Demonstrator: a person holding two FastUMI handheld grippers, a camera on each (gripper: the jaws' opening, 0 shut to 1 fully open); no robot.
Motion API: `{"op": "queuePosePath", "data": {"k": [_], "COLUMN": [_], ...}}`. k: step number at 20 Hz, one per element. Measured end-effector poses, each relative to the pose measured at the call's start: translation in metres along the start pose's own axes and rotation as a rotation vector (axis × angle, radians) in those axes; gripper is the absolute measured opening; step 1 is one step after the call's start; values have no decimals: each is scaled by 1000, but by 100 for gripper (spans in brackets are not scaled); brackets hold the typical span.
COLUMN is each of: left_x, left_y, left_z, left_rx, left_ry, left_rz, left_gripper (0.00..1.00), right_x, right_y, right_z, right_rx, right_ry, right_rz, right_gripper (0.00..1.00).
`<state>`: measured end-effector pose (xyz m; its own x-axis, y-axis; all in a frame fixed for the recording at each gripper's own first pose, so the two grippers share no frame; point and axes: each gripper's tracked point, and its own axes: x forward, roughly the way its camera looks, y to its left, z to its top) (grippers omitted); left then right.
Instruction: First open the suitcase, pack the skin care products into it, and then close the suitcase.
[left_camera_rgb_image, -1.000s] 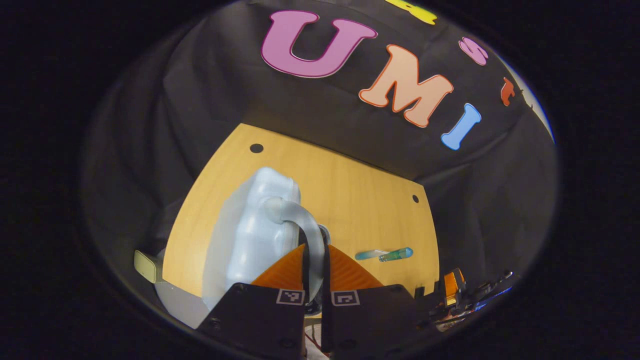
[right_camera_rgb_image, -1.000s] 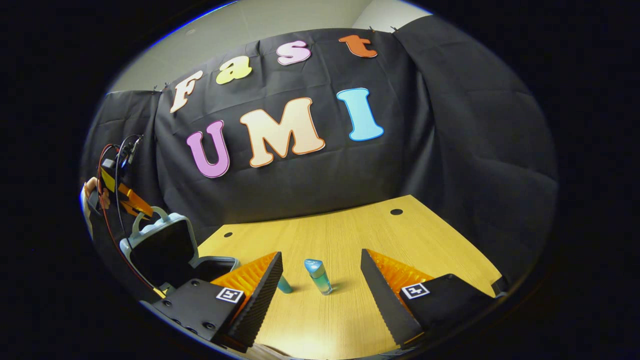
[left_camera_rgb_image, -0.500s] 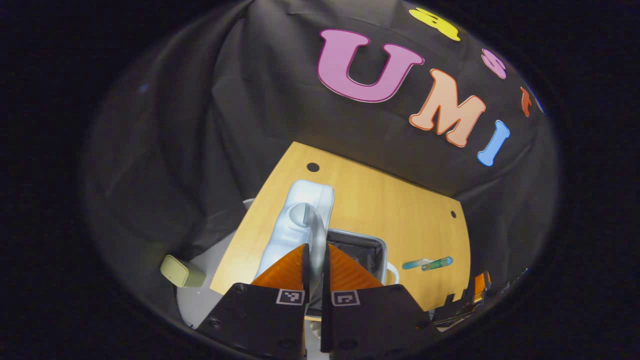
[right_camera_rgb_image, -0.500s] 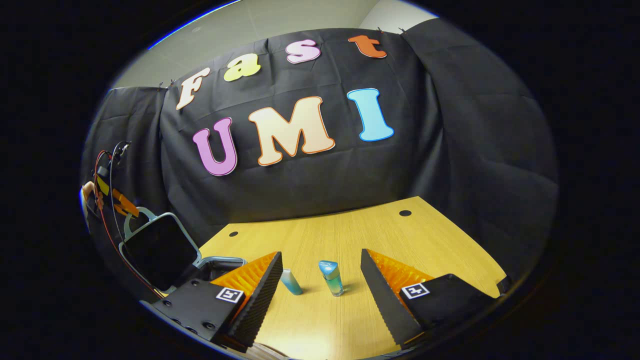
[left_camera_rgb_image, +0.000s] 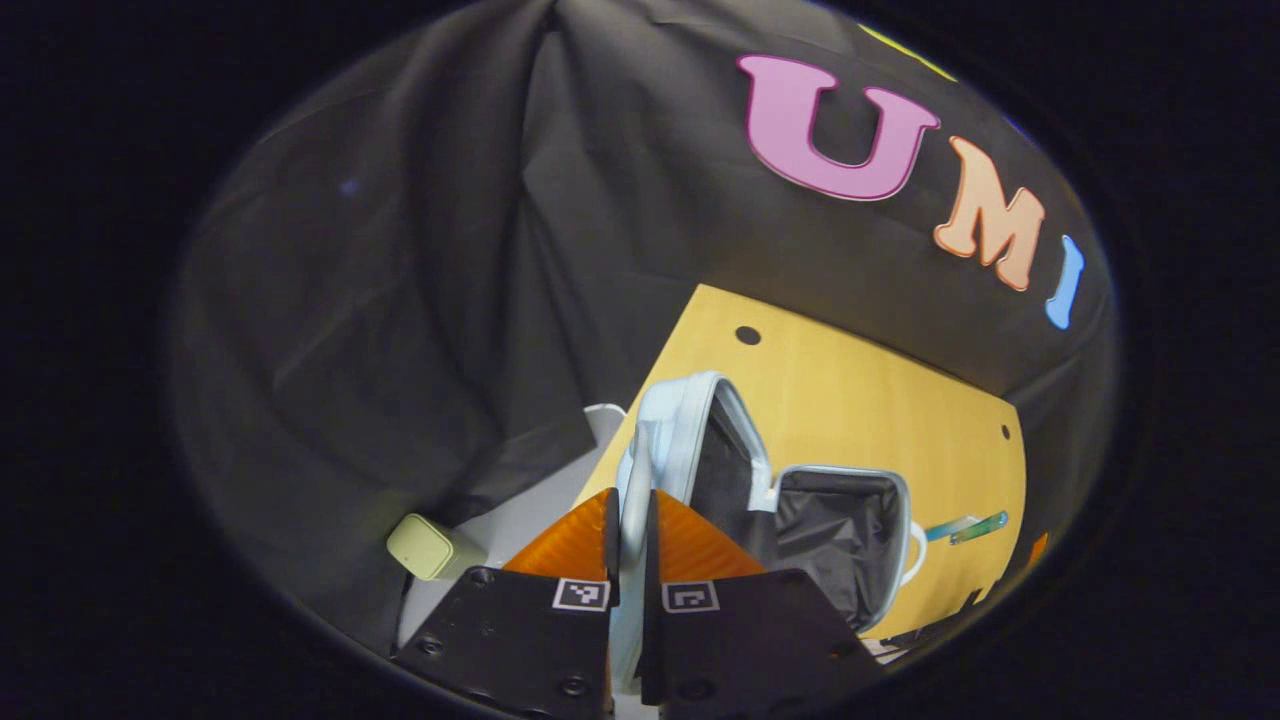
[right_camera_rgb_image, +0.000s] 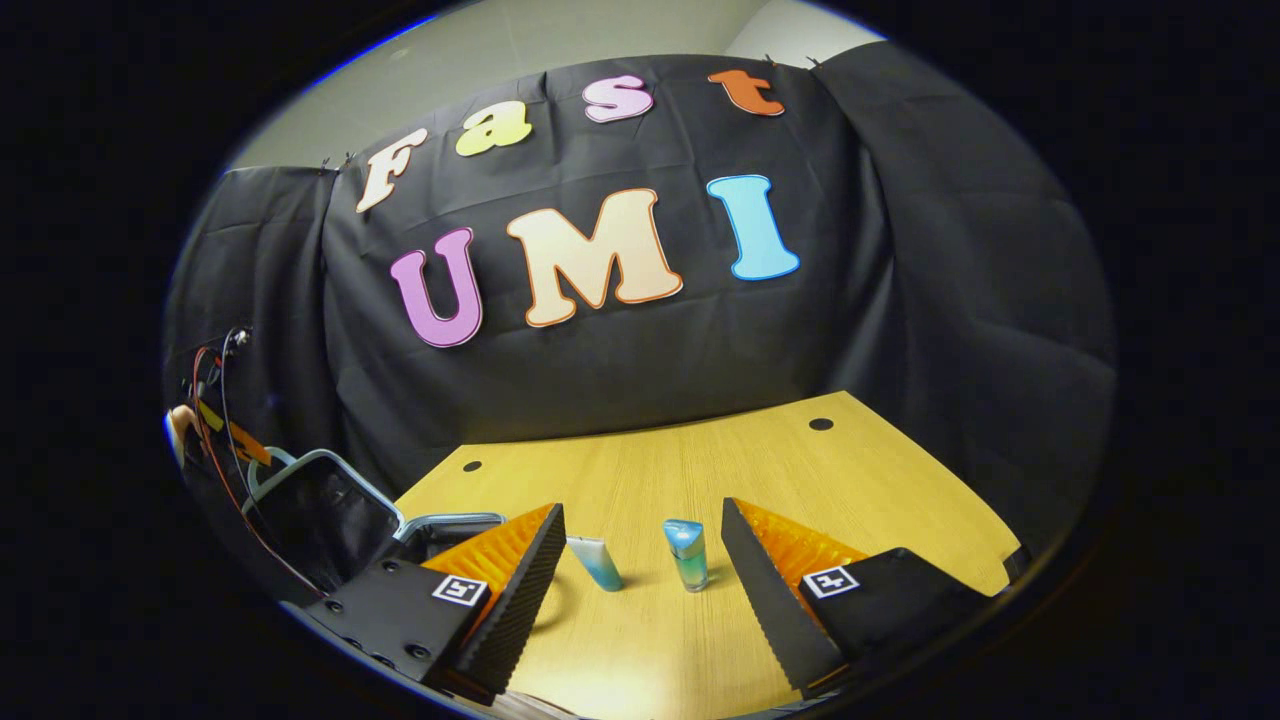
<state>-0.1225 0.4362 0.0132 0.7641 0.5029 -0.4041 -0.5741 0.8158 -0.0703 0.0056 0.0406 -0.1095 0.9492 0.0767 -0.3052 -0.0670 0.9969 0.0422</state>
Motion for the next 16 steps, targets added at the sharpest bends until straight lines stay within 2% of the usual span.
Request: {"op": "queuePosePath", "data": {"k": [3, 8, 11, 13, 14, 16], "left_x": [30, 63, 87, 93, 93, 97], "left_y": [23, 44, 54, 63, 68, 77], "left_z": [-21, -58, -79, -93, -98, -96], "left_rx": [-48, -165, -189, -204, -210, -208], "left_ry": [18, 73, 114, 147, 156, 145], "left_rz": [36, 17, 22, 28, 33, 51], "left_gripper": [5, 5, 5, 8, 10, 14], "right_x": [1, -2, -4, -7, -8, -11], "right_y": [7, 13, 17, 20, 20, 20], "right_z": [-4, -9, -12, -16, -17, -20], "right_rx": [0, -43, -45, -45, -48, -52], "right_ry": [18, 37, 46, 50, 53, 57], "right_rz": [5, 0, 0, 0, -2, -4], "right_gripper": [98, 98, 98, 98, 94, 98]}}
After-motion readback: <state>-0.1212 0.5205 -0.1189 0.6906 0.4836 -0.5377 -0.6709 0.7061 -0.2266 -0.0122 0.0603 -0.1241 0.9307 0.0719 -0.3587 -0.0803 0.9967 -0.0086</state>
